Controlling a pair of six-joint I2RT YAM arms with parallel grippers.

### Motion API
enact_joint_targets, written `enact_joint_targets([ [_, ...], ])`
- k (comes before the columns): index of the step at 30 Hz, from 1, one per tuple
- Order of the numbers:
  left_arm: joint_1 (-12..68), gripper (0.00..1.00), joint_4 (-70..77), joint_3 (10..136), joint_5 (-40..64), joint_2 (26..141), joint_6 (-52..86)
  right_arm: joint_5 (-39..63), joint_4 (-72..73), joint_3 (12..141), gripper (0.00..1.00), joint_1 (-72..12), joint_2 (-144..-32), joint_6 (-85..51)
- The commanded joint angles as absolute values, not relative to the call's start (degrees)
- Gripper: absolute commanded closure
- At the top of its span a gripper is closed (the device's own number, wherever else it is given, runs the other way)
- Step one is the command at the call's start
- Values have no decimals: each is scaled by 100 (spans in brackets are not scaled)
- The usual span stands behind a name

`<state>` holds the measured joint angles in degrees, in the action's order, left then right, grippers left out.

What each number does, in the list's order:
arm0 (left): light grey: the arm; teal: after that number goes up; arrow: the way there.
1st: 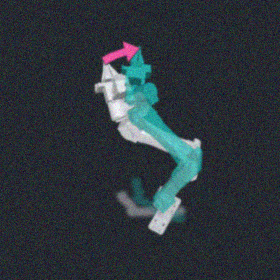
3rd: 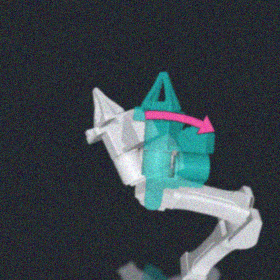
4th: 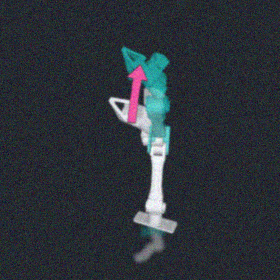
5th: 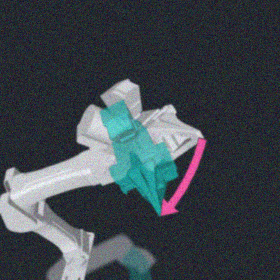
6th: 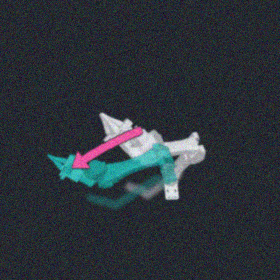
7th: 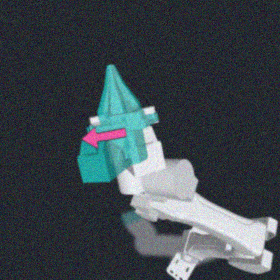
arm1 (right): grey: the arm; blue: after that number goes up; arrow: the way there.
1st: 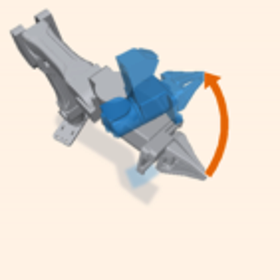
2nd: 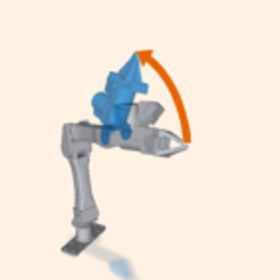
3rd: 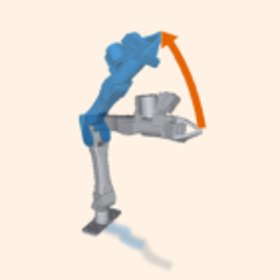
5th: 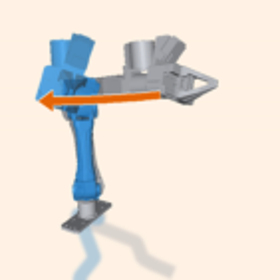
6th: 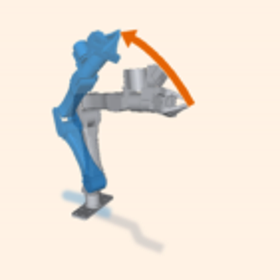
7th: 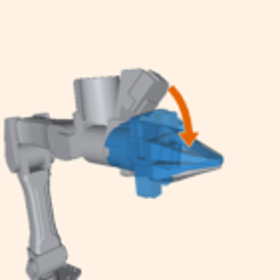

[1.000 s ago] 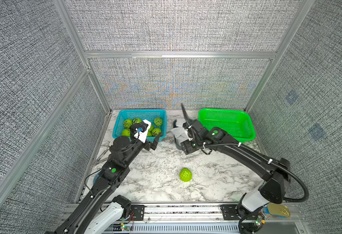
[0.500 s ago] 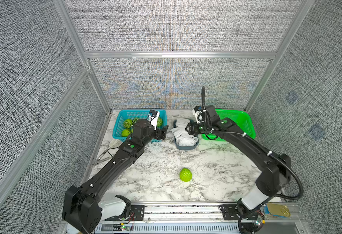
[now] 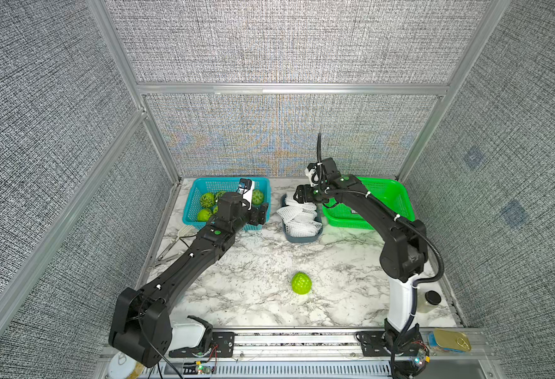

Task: Sleeve custard apples in foam nets
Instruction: Pick up the foam net from the storage box.

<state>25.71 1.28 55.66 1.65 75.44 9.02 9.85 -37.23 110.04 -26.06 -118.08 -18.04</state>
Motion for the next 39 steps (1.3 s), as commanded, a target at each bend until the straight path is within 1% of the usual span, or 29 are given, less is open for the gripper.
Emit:
enact_joint_targets([
  [1, 2491, 14, 299, 5552, 346, 7577, 948, 1302, -3677, 11230, 15, -2550, -12049, -1975],
  [8, 2443, 18, 264, 5612, 447, 7723, 943, 1659, -3498, 11319, 15, -2338, -12322, -2124],
  [20, 2428, 20, 177, 5757, 571, 7883, 984, 1578, -3435, 11629, 14, -2191, -12760, -2121],
  [28, 2434, 20, 203, 5766, 674, 7933, 952, 1792, -3362, 11883, 14, -2117, -13137, -2226],
  [39, 2430, 21, 184, 5878, 749, 8083, 917, 2337, -2922, 11762, 16, -2030, -13187, -2323],
])
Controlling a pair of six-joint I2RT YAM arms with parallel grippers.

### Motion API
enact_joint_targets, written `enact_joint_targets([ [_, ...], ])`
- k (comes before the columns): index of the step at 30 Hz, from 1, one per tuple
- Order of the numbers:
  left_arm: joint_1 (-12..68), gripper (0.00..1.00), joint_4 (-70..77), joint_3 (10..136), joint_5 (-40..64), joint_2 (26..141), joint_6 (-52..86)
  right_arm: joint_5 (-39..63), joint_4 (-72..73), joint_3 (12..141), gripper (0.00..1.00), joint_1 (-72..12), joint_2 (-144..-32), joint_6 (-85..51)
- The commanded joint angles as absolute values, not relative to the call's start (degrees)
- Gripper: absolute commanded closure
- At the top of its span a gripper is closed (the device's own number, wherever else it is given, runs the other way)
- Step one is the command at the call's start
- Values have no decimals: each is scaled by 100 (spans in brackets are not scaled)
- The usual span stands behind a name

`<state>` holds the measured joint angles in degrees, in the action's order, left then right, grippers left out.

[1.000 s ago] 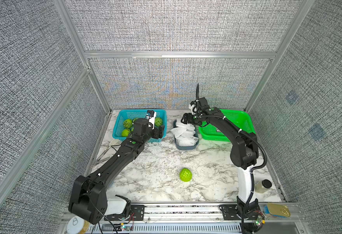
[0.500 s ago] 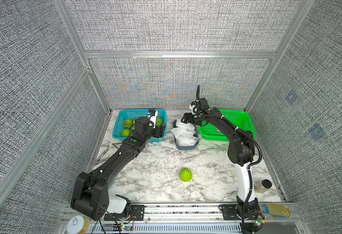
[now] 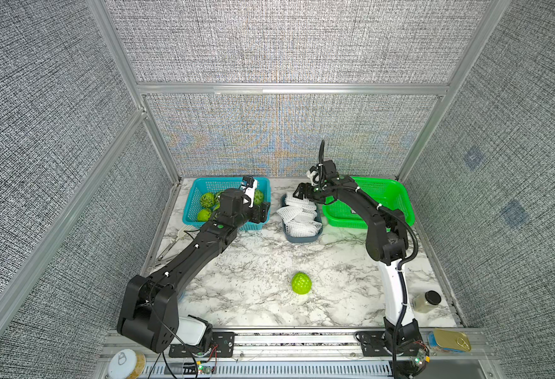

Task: Sleeve custard apples in foam nets
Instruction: Pick up the foam net from the storage box.

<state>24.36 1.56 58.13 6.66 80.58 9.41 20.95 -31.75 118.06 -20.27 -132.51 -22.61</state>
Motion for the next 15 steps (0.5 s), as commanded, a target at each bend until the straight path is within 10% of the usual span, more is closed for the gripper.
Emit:
enact_joint_targets([
  [1, 2434, 21, 176, 5880, 742, 8092, 919, 2385, -2851, 11708, 17, -2023, -13143, -2322],
  [15, 2429, 22, 136, 5916, 783, 8151, 908, 2669, -2235, 11052, 47, -2030, -12738, -2393],
])
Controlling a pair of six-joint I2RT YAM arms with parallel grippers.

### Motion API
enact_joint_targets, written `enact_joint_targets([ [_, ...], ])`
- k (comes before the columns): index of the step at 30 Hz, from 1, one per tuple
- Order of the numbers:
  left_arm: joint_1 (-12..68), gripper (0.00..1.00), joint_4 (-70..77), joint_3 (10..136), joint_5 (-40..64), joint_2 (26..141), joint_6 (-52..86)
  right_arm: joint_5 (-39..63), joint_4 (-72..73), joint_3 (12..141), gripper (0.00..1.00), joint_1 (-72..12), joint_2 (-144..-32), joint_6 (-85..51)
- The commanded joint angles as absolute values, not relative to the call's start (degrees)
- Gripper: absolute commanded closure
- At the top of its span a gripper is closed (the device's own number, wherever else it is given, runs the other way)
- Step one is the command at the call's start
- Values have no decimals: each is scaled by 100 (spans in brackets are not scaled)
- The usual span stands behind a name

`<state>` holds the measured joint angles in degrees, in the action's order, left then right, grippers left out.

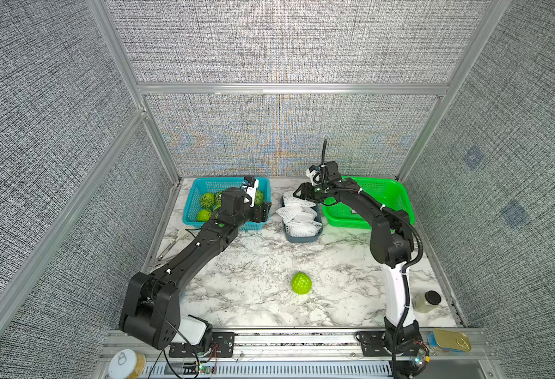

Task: Sleeve custard apples in foam nets
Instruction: Pick up the foam net from the storage box.

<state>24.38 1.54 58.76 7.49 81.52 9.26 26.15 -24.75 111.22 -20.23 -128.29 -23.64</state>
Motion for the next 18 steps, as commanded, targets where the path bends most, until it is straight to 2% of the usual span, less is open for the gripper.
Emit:
enact_joint_targets([
  [1, 2434, 21, 133, 5915, 792, 8156, 909, 2658, -2224, 11032, 50, -2023, -12722, -2391],
  [8, 2434, 22, 119, 5915, 838, 8141, 912, 2592, -2241, 11008, 72, -2026, -12620, -2265],
  [18, 2443, 22, 98, 5871, 938, 8045, 906, 2460, -2483, 11205, 88, -2027, -12606, -1965],
])
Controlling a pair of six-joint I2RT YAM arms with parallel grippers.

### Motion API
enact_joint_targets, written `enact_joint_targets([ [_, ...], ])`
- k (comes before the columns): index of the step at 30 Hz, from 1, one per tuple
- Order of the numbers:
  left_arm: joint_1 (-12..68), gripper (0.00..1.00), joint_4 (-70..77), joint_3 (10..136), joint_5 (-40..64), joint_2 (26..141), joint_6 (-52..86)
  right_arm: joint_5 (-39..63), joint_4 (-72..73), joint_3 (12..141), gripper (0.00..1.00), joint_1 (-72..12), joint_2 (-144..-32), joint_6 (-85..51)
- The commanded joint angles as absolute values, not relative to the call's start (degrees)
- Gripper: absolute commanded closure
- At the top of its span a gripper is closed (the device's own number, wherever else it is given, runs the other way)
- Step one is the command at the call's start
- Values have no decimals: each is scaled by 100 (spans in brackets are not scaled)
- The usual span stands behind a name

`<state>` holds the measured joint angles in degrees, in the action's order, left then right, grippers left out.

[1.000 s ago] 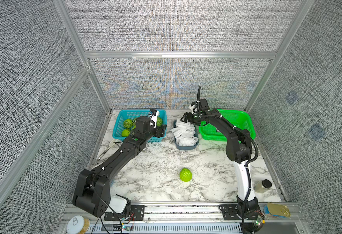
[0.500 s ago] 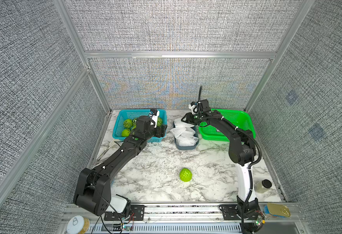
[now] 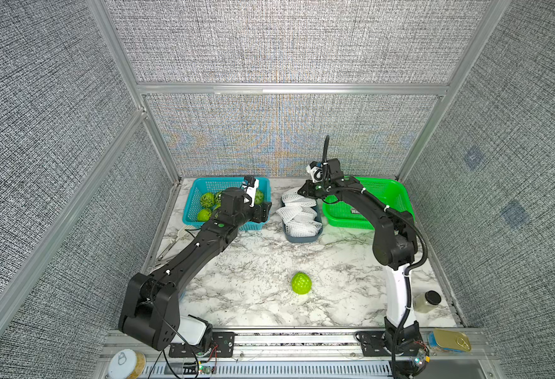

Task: Sleeve custard apples in foam nets
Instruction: Pick up the foam net from the storage box.

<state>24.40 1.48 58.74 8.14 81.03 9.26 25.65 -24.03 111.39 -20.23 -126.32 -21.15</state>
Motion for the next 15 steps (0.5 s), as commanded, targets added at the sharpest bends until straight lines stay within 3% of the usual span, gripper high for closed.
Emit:
enact_joint_targets([
  [1, 2443, 22, 97, 5863, 948, 8028, 909, 2453, -2498, 11222, 91, -2028, -12582, -1920],
  [9, 2443, 21, 165, 5758, 888, 7914, 883, 2147, -2528, 11250, 100, -2032, -12271, -1559],
  [15, 2434, 19, 376, 5665, 859, 7801, 856, 2054, -2675, 11220, 100, -2030, -11967, -1202],
])
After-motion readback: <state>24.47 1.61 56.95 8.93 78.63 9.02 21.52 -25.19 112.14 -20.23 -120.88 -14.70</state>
